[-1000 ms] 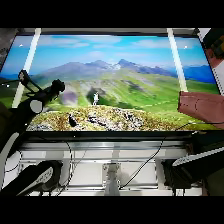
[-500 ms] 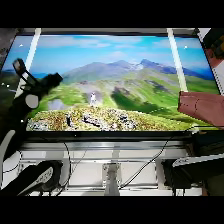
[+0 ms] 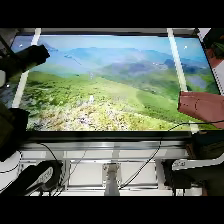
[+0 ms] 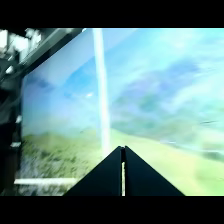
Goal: Fold the clothes and pants, and hang the long-sleeved shirts on hangers.
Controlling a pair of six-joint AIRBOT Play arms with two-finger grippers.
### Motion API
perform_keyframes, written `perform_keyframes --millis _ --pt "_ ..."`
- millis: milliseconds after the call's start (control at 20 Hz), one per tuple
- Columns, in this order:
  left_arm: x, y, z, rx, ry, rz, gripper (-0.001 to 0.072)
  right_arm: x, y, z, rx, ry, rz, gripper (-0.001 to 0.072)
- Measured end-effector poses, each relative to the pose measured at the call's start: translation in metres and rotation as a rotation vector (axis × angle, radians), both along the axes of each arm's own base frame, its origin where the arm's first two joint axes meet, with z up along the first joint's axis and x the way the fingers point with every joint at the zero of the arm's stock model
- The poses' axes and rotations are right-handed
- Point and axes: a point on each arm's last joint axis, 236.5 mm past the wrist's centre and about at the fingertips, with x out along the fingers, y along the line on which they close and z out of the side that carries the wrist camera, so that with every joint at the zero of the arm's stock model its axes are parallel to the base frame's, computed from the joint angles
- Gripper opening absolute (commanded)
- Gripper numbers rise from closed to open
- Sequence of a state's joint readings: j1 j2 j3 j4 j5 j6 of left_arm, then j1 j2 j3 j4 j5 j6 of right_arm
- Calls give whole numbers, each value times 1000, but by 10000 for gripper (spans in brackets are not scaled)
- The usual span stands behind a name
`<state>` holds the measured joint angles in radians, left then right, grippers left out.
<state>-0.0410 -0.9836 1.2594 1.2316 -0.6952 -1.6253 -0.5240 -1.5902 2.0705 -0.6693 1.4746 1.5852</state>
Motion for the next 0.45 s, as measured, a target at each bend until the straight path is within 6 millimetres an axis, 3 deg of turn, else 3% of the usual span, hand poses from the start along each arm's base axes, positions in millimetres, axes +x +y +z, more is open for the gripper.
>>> perform_keyframes --millis 200,450 --pt "-15 -5 19 0 -14 -26 15 2 76 10 24 -28 158 12" --pt "-20 -7 24 -1 -15 -36 15 -3 136 14 34 -36 282 12"
